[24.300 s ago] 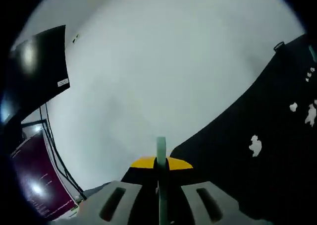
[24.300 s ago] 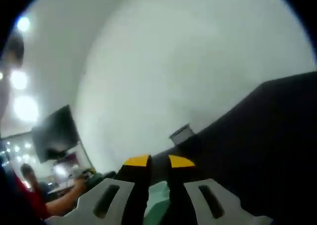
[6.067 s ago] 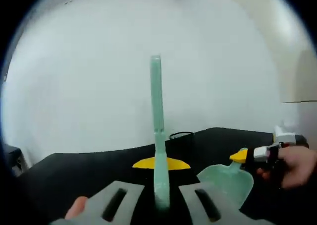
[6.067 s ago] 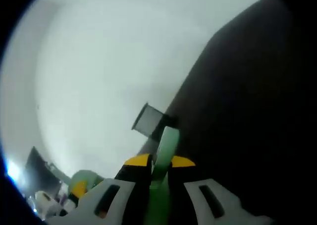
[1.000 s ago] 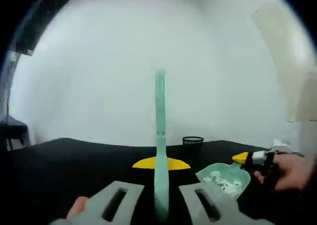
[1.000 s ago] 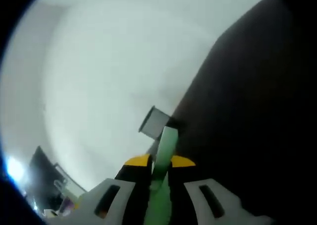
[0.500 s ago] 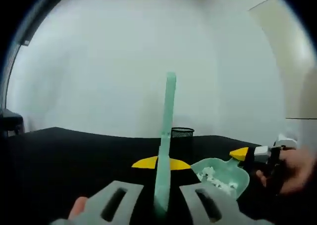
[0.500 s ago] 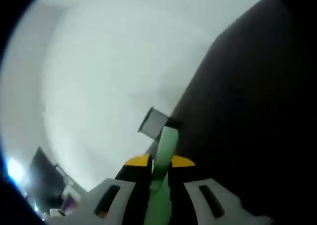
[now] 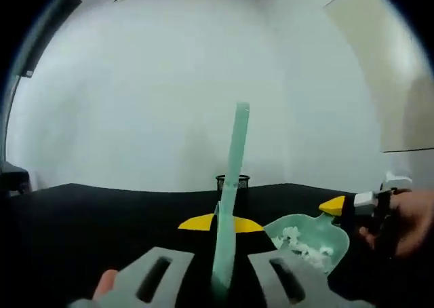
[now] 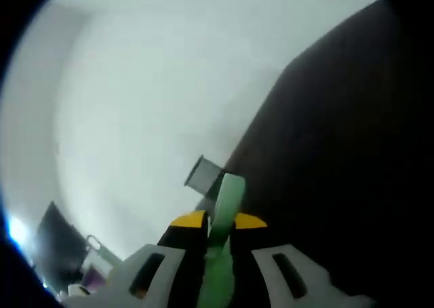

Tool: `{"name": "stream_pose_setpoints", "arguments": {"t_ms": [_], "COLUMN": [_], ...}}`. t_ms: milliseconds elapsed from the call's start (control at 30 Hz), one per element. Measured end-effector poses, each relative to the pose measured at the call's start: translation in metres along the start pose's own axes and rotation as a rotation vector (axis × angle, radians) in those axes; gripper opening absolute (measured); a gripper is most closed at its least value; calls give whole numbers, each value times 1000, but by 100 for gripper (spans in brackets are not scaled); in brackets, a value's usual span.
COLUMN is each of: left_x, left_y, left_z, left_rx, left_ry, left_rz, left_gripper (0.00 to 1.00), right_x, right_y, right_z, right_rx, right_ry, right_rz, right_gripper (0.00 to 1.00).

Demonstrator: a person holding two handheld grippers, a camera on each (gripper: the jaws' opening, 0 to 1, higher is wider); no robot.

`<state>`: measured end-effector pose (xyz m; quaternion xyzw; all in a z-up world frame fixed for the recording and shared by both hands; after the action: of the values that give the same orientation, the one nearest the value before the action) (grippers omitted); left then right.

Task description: Pick up the broom and sweep the trash on the tabletop into the dustpan.

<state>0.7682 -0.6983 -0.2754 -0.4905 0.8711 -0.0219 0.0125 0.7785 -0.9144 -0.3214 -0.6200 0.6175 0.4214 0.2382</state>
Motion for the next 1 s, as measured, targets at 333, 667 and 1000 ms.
{"name": "stream_pose_setpoints", "arguments": {"t_ms": [333,667,1000], "left_x": [13,26,3], "left_y": [-4,2,10], "left_z": [0,-20,-10], "left_rx": [-17,71,22], "left_ry": [-58,31,56], "left_rz": [14,94,83], "left_gripper": [4,0,0], "right_x": [4,4,4], "right_y": [4,3,3], "right_z": [-5,-5,-5], "right_rx": [18,18,19], "right_ry": [0,-4,-5], "right_rz": [4,-7,-16], "right_gripper": [15,15,15]}}
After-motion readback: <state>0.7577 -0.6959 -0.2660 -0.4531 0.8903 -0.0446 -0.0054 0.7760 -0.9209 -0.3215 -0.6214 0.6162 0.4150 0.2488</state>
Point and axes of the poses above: the point that each gripper's makers call its tool centre point, and the gripper's own axes: y roughly backward along the fingers, x roughly to its right, z roughly out of its underside, the point moved 3 cm from there along y, roughly backward along the fingers, and after that the axes turned 14 degrees about z, right-handed, at the moved point
